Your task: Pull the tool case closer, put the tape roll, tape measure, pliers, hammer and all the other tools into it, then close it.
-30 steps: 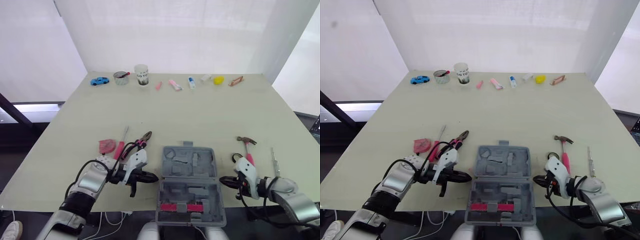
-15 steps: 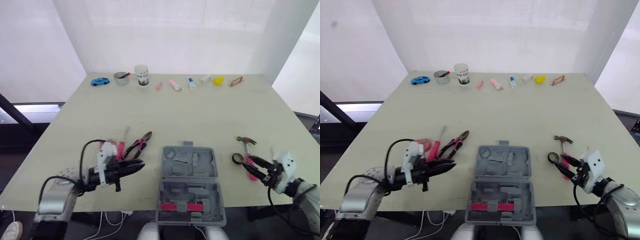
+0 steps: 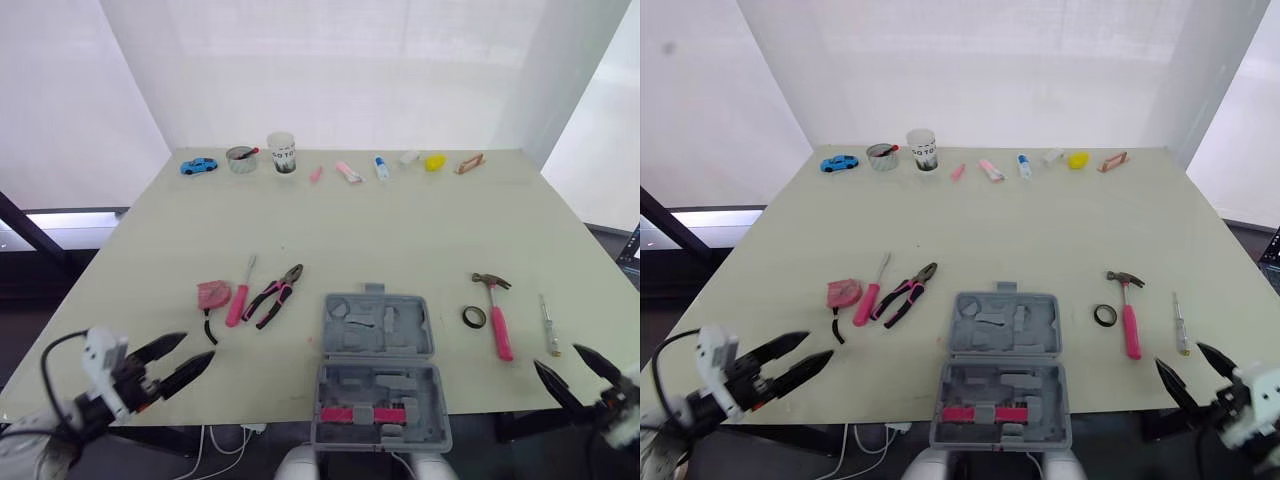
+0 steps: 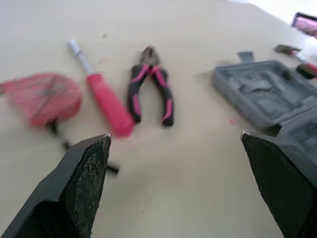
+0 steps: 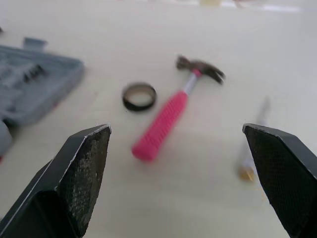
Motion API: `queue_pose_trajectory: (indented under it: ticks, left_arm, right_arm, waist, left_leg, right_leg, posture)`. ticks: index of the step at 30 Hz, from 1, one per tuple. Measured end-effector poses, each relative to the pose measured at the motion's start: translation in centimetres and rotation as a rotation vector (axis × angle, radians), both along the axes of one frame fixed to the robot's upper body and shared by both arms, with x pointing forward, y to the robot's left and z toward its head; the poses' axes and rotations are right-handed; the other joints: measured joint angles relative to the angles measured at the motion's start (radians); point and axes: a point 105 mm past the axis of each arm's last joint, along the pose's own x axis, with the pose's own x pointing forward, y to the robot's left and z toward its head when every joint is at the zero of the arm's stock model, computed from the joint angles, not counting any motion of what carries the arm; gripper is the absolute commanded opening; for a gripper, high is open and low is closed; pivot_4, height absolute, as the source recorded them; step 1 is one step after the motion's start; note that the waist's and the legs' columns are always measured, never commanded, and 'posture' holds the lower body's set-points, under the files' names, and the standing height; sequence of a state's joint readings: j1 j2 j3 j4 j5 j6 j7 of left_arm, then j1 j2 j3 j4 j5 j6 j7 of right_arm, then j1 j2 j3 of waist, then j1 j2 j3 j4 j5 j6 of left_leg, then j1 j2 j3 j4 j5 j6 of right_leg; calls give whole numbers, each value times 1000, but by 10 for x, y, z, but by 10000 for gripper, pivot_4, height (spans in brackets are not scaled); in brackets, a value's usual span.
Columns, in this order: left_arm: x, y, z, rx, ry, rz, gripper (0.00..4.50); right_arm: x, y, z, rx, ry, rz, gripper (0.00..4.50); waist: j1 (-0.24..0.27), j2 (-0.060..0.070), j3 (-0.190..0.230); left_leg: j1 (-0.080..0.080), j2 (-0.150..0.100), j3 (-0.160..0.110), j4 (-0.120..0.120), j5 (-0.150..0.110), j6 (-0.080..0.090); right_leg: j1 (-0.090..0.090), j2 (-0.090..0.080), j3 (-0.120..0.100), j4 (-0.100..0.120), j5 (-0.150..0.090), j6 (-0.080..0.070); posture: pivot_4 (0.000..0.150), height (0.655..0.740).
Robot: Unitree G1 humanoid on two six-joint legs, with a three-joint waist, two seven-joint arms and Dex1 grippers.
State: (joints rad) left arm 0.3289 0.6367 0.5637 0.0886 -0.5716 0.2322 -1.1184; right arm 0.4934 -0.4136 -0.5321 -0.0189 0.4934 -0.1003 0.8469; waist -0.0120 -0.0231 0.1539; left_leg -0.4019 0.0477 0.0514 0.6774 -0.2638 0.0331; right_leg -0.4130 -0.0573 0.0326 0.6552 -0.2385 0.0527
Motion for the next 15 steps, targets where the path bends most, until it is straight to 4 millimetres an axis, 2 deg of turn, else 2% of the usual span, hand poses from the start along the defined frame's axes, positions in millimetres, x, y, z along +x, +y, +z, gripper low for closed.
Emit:
queue_pose_trajectory:
  ticks: [3, 8, 10, 11, 15]
  left_arm:
    - [-5, 4, -1, 10, -10, -3, 44808]
    - [1, 3, 11, 24, -61, -56, 44808]
    - [9, -4, 22, 27, -96, -121, 44808]
    - [10, -5, 23, 28, -99, -127, 44808]
    - [22, -31, 37, 12, -133, -302, 44808]
  right_arm:
    - [-6, -4, 0, 15, -10, 0, 45000]
    - [-3, 0, 16, -19, -25, 71, 45000]
    - [8, 7, 31, -62, -37, 118, 45000]
    - [9, 7, 32, -65, -39, 121, 45000]
    - [29, 24, 43, -169, 9, 230, 45000]
  waist:
    - [0, 0, 0]
    - [-1, 2, 0]
    - [0, 2, 1]
    - [0, 2, 0]
    - [1, 3, 1]
  left_leg:
    - [1, 0, 0, -1, -2, -4]
    - [2, 1, 0, -1, -3, -5]
    - [1, 1, 0, -2, -3, -5]
    - [1, 0, 0, -2, -3, -5]
    - [1, -1, 1, -3, 0, 0]
  right_leg:
    - [0, -3, 0, 0, 0, 0]
    - [0, -6, -1, 0, -2, 3]
    - [0, -6, -2, 0, 0, 0]
    - [0, -6, -2, 0, 0, 0]
    - [0, -5, -2, -2, 0, -1]
  posture:
    - [1500, 7400]
    - [1500, 7400]
    - [1500, 7400]
    - [1500, 7400]
    - [1500, 7400]
